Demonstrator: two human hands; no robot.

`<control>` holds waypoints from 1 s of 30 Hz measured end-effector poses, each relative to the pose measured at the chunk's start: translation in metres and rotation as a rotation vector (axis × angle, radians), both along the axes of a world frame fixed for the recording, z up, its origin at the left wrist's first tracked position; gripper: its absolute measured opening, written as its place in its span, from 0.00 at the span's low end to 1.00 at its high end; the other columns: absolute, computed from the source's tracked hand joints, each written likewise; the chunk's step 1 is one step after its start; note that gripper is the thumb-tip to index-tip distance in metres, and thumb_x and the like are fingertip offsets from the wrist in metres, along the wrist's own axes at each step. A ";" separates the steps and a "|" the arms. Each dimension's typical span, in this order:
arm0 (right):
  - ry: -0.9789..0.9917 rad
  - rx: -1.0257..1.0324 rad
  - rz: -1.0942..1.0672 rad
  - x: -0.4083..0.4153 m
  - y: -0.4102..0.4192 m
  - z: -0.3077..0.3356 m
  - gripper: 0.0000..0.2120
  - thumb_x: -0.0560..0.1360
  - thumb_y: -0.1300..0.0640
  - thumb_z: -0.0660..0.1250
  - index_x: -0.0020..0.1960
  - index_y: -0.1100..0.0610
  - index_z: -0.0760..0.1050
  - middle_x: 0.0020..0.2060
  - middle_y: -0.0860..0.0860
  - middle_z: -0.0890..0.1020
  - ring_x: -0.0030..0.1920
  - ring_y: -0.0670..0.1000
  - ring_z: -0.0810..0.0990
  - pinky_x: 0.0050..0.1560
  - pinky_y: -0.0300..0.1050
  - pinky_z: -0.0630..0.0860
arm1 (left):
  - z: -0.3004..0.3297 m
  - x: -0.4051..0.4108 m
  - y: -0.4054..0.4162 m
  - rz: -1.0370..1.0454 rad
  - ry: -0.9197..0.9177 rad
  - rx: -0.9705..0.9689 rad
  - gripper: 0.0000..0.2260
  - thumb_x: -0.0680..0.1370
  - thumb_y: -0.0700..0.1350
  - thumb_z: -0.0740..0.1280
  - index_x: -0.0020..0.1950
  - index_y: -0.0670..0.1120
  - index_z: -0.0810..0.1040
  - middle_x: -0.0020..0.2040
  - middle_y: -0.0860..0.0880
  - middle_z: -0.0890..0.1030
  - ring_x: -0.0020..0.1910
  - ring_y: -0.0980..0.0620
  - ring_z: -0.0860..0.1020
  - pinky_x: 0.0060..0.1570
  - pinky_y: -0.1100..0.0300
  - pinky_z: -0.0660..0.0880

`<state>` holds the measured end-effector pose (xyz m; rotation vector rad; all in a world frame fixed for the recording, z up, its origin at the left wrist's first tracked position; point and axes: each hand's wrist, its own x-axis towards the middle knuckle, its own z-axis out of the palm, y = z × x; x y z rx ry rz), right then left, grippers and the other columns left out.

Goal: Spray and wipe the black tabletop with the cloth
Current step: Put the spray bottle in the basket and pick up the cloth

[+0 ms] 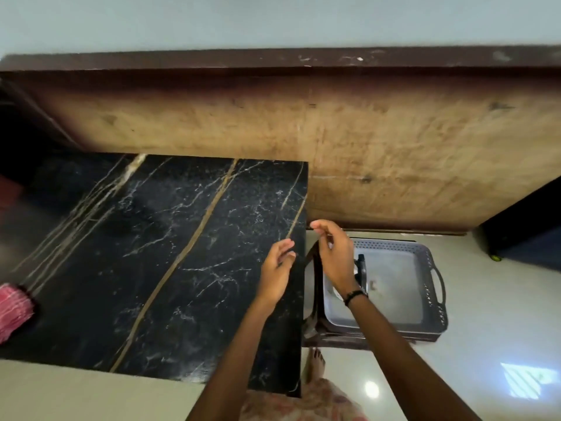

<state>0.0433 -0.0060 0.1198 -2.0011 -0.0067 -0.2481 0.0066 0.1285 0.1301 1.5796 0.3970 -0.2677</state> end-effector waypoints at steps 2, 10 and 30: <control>0.028 0.032 0.089 -0.001 0.041 0.004 0.16 0.74 0.73 0.60 0.54 0.58 0.79 0.49 0.49 0.83 0.50 0.42 0.80 0.54 0.35 0.75 | 0.003 -0.006 0.037 0.105 -0.009 -0.014 0.12 0.79 0.38 0.62 0.61 0.47 0.73 0.63 0.48 0.76 0.59 0.54 0.75 0.59 0.57 0.73; 0.147 0.020 0.499 -0.032 0.275 0.002 0.14 0.74 0.72 0.60 0.50 0.58 0.80 0.46 0.49 0.84 0.46 0.44 0.81 0.53 0.39 0.78 | -0.013 -0.069 0.277 0.440 -0.028 0.108 0.11 0.79 0.37 0.62 0.61 0.45 0.73 0.62 0.45 0.77 0.60 0.48 0.76 0.58 0.52 0.72; 0.582 -0.345 0.618 -0.094 0.675 -0.065 0.14 0.76 0.61 0.63 0.60 0.63 0.73 0.59 0.59 0.76 0.62 0.58 0.71 0.63 0.51 0.68 | -0.077 -0.163 0.611 0.368 0.221 0.821 0.23 0.79 0.43 0.62 0.73 0.42 0.62 0.75 0.42 0.63 0.72 0.38 0.61 0.67 0.41 0.64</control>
